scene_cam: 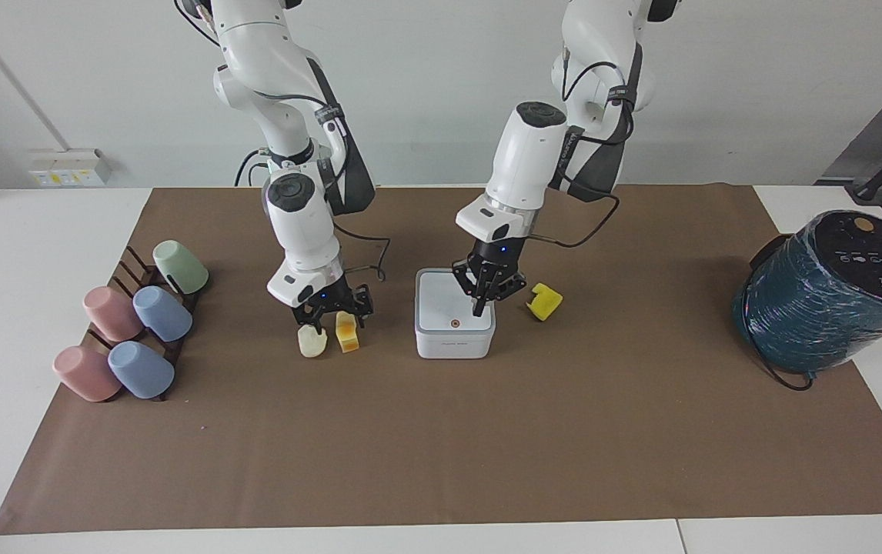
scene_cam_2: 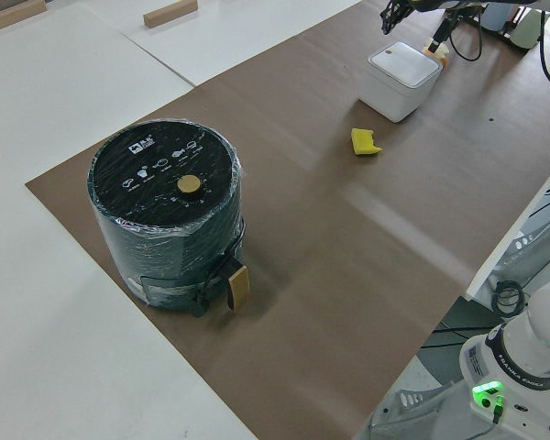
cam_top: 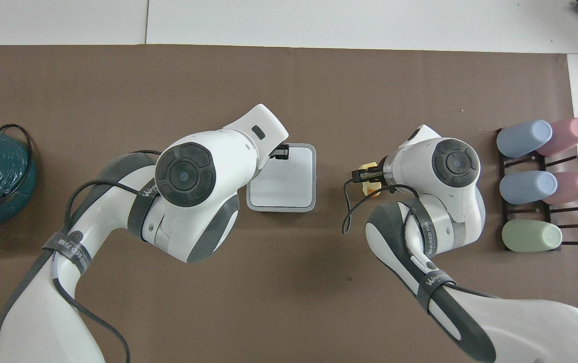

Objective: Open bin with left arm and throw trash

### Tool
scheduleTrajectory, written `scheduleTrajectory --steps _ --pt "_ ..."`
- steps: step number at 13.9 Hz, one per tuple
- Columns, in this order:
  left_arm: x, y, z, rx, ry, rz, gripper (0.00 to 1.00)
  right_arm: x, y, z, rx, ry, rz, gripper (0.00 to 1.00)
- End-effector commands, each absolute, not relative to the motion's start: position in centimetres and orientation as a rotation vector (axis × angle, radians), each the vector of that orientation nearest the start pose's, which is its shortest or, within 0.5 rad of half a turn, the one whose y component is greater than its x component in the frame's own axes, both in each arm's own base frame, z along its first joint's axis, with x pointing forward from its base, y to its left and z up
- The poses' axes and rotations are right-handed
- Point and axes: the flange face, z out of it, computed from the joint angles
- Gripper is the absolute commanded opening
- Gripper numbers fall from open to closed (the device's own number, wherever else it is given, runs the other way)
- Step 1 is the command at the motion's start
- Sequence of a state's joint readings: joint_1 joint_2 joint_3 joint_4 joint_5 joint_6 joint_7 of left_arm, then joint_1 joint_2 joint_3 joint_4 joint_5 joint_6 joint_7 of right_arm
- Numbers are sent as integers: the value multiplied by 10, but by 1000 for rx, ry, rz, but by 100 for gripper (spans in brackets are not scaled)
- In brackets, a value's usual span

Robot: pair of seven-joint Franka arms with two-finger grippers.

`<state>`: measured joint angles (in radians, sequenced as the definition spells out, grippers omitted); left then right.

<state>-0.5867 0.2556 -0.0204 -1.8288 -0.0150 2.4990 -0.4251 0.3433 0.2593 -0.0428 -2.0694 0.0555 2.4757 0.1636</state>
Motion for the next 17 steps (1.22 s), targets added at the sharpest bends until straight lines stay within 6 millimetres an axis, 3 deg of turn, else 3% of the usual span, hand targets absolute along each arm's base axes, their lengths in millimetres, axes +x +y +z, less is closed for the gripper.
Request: scheduleTrajectory --steps 1,2,3,6,12,14,17 --pt "538 -387 422 -3297 293 -601 0 568 196 303 -3063 -146 -222 53" --pt "536 -391 416 -3297 301 -595 0 569 195 301 -3065 -160 -236 33" --pt "532 -394 412 -3294 313 -571 0 570 195 301 -3066 -151 -236 0" --pt "525 -395 403 -3288 323 -532 0 582 186 324 -3061 -95 -253 0" --pt "517 -393 387 -3274 332 -466 0 600 175 409 -3036 130 -223 0" --pt "518 -392 400 -3266 330 -427 0 604 172 434 -3026 196 -220 0" --pt "512 -370 456 -3240 318 -334 0 603 161 466 -2896 345 -205 0"
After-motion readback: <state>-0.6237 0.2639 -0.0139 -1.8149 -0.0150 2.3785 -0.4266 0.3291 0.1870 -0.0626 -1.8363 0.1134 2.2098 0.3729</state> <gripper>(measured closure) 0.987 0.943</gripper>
